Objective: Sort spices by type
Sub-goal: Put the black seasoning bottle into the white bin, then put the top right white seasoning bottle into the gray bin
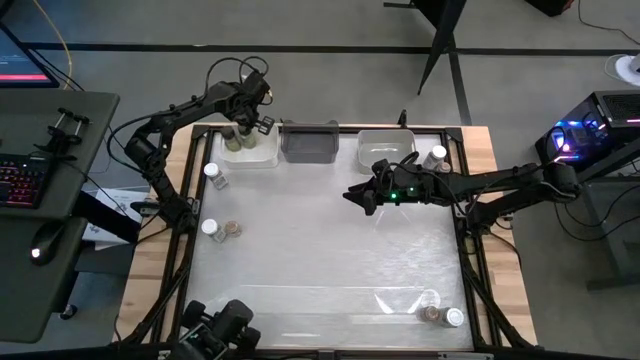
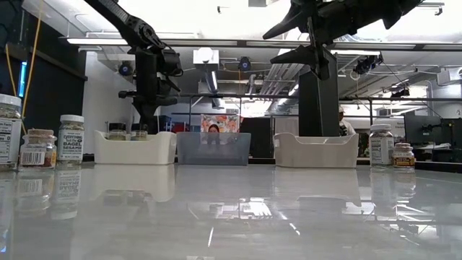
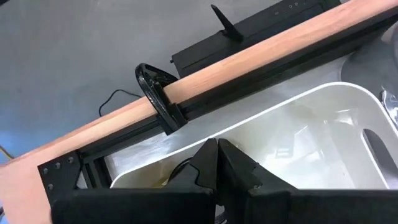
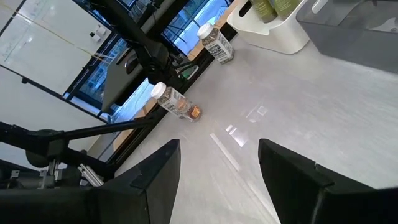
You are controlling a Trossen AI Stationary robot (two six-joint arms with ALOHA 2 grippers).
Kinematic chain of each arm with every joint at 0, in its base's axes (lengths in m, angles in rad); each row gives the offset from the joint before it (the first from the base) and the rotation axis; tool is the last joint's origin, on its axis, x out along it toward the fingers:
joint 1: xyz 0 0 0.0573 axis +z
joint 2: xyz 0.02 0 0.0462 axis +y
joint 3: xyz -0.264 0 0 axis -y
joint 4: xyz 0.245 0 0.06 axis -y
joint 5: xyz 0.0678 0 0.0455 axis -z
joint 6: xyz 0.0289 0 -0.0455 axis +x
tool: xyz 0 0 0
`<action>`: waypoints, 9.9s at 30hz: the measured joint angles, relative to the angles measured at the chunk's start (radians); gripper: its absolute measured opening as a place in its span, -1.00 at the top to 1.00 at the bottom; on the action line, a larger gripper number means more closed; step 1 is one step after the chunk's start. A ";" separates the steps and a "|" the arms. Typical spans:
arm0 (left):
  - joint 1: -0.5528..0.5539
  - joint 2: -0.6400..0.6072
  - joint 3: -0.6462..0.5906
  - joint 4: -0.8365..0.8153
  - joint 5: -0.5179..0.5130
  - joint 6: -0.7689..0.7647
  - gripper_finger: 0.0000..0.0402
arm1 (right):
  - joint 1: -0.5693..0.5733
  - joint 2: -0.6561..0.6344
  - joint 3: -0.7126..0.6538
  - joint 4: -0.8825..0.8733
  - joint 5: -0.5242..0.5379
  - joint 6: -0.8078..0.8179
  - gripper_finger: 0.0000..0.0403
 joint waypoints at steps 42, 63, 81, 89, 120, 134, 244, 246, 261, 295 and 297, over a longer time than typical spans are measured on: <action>-0.352 -0.396 -0.201 0.241 0.420 -0.070 1.00 | -0.078 -0.115 0.000 0.034 0.017 -0.132 -0.05; -0.704 -0.703 -0.696 0.916 0.356 -0.466 1.00 | -0.763 0.052 0.499 -1.408 0.095 -0.353 -0.05; -0.700 -0.703 -0.696 0.912 0.414 -0.454 1.00 | -0.952 0.204 0.470 -1.398 0.046 -0.491 -0.22; -0.700 -0.703 -0.696 0.912 0.417 -0.455 1.00 | -0.941 0.236 0.451 -1.319 0.134 -0.113 -0.39; -0.666 -0.703 -0.696 0.911 0.603 -0.386 1.00 | -0.825 0.159 0.190 -1.236 0.337 0.612 -0.39; -0.666 -0.703 -0.696 0.911 0.609 -0.396 1.00 | -0.872 0.159 0.116 -1.134 0.345 0.555 -0.25; -0.557 -0.792 -0.696 0.906 0.496 -0.472 0.73 | -0.769 0.459 0.525 -1.078 0.237 -0.142 -0.39; -0.557 -0.792 -0.696 0.906 0.496 -0.465 0.73 | -0.774 0.441 0.525 -1.077 0.232 -0.142 -0.39; -0.555 -0.793 -0.696 0.906 0.514 -0.447 0.73 | -0.777 0.271 0.524 -1.066 0.104 -0.291 -0.39; -0.555 -0.793 -0.696 0.905 0.515 -0.444 0.73 | -0.772 0.262 0.265 -0.913 0.085 -0.080 1.00; -0.555 -0.793 -0.696 0.905 0.515 -0.437 0.73 | -0.773 0.262 0.265 -0.911 0.107 -0.069 1.00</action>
